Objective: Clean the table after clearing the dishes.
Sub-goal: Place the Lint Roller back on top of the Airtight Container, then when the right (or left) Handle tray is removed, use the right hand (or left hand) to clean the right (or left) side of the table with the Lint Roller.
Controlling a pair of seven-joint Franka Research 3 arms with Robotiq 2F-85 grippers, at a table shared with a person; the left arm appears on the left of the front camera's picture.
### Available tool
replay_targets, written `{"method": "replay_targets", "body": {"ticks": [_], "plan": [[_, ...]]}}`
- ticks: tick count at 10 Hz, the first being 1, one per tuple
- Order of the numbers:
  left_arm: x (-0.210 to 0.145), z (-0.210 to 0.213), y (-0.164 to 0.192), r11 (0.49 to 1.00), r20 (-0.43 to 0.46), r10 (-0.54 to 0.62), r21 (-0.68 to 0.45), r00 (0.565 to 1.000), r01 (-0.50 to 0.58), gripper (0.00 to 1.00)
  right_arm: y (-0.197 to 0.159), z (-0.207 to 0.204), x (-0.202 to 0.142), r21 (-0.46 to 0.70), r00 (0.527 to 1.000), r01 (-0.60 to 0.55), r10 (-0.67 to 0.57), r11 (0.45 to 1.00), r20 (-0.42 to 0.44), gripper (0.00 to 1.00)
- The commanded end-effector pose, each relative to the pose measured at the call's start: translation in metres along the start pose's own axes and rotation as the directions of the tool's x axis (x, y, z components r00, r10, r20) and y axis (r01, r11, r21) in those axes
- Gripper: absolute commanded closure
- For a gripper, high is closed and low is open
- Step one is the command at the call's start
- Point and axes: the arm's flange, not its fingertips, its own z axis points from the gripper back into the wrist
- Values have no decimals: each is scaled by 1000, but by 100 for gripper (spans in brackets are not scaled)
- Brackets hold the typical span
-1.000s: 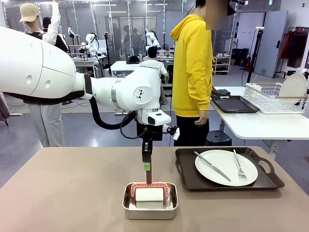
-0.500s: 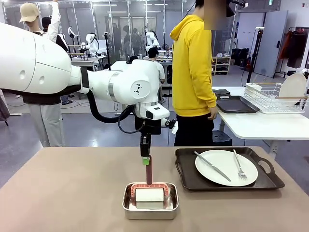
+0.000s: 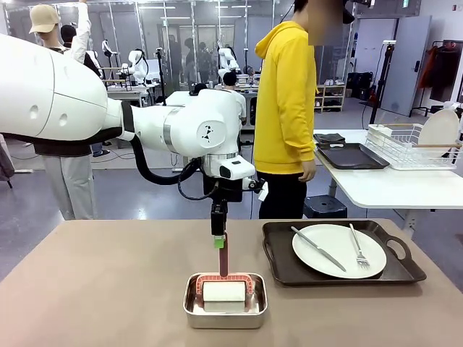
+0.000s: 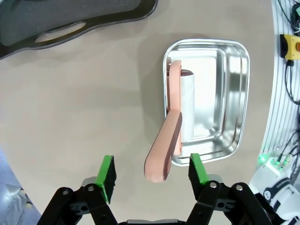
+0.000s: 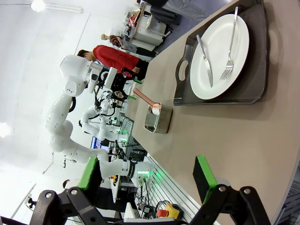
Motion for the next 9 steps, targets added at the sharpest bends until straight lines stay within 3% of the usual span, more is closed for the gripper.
{"method": "replay_targets", "body": {"ticks": [1,2,9], "plan": [[-7,0,-10,1000,63,-2,0,998,2,8,4,1,-3,1,1000,-5,5,1000,-4,0],[0,0,0,1000,0,0,0,1000,0,8,4,1,-3,1,1000,-5,5,1000,-4,0],[0,0,0,1000,0,0,0,1000,0,8,4,1,-3,1,1000,-5,5,1000,-4,0]]}}
